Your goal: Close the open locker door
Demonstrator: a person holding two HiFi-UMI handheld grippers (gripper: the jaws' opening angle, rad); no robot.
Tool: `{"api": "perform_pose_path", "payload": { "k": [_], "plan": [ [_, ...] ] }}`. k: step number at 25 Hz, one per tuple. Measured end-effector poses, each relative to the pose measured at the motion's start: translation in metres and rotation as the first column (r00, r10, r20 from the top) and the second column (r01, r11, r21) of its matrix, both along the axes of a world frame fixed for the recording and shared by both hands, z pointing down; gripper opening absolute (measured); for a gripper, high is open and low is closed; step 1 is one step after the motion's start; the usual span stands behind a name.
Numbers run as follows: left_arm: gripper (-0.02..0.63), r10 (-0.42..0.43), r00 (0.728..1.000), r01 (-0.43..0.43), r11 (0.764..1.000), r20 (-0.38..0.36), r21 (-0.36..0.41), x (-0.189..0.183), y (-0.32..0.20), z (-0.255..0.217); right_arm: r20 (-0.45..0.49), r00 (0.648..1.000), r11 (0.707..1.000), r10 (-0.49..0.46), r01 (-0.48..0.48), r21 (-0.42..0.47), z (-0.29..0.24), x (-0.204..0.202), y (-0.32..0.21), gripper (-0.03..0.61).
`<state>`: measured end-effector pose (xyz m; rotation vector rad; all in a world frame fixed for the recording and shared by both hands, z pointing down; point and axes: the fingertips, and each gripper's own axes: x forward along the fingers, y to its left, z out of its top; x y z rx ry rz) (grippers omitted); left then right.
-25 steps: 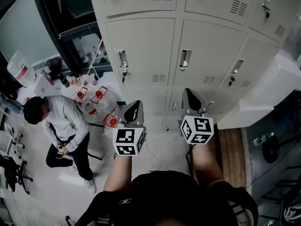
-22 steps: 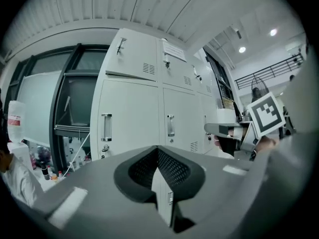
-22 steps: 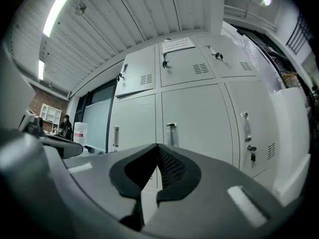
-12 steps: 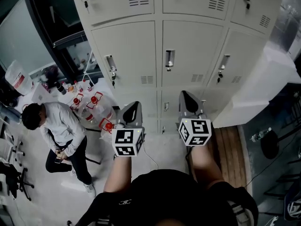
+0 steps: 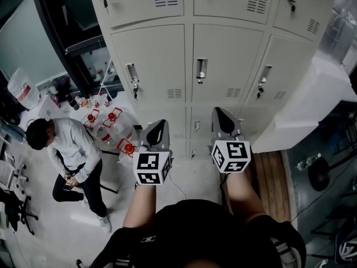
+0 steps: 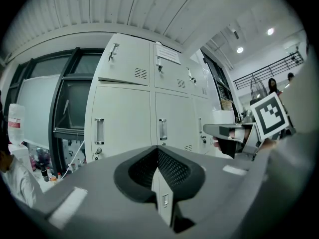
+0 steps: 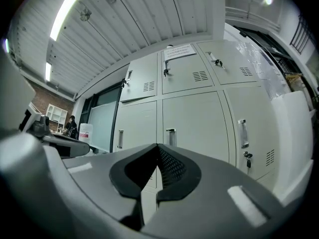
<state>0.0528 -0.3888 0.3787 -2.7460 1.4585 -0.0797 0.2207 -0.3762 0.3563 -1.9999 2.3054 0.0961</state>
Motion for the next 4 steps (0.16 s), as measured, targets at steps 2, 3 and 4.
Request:
{"api": "perform_pose_path", "payload": {
  "k": [2,3,4],
  "plan": [
    [0.001,-0.001,1.0,0.001,1.0,-0.002,0.001,-0.0013,0.0025,-0.0003,-0.004,1.0,1.0,-0.003,0.003,-0.004,0.0011,-0.0023,0.0021,0.009],
    [0.002,-0.001,1.0,0.001,1.0,-0.003,0.001,-0.0023,0.0037,-0.0005,-0.007,1.0,1.0,-0.004,0.004,-0.007,0.0019,-0.0036,0.0031,0.009],
    [0.0,-0.002,1.0,0.002,1.0,-0.004,0.001,-0.0032,0.0049,-0.0008,-0.011,1.0,1.0,-0.005,0.005,-0.01,0.0027,-0.005,0.0041,0.009]
  ]
}}
